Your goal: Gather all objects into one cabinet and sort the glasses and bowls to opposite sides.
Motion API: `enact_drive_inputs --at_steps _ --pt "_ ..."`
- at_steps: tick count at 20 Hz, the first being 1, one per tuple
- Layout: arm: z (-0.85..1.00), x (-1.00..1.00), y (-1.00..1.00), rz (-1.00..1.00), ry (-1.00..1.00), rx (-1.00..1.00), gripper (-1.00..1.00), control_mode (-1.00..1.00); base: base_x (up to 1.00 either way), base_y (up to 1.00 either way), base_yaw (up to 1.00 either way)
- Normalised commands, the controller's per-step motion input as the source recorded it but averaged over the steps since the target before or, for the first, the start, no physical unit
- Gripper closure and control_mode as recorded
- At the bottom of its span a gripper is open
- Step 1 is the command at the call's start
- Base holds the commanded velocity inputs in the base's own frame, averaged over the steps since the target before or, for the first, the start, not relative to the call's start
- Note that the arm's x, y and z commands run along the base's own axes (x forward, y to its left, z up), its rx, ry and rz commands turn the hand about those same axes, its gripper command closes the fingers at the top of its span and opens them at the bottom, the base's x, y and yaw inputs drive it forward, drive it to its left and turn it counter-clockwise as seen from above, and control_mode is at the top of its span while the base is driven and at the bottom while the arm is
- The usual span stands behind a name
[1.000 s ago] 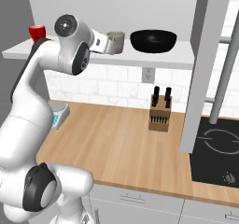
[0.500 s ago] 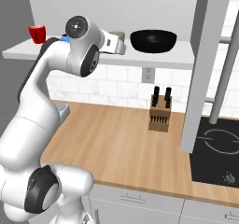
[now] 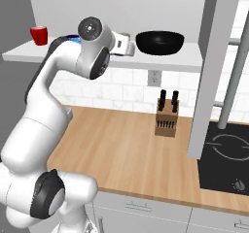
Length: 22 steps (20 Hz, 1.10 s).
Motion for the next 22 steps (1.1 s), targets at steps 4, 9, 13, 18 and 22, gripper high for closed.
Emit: enact_drive_inputs --at_steps 4,9,13,18,22 --pt "0.00 0.23 0.00 0.02 0.00 0.00 -1.00 -1.00 0.00 0.00 0.00" --pt "0.00 0.19 -0.01 0.00 0.00 0.00 -1.00 -1.00 0.00 0.00 0.00" --pt "0.00 0.14 0.00 0.00 0.00 0.00 -1.00 -1.00 0.00 0.00 0.00" --pt "0.00 0.14 0.00 0.00 0.01 0.00 -1.00 -1.00 0.00 0.00 0.00" --pt "0.00 0.15 0.00 0.00 0.01 0.00 -1.00 -1.00 0.00 0.00 0.00"
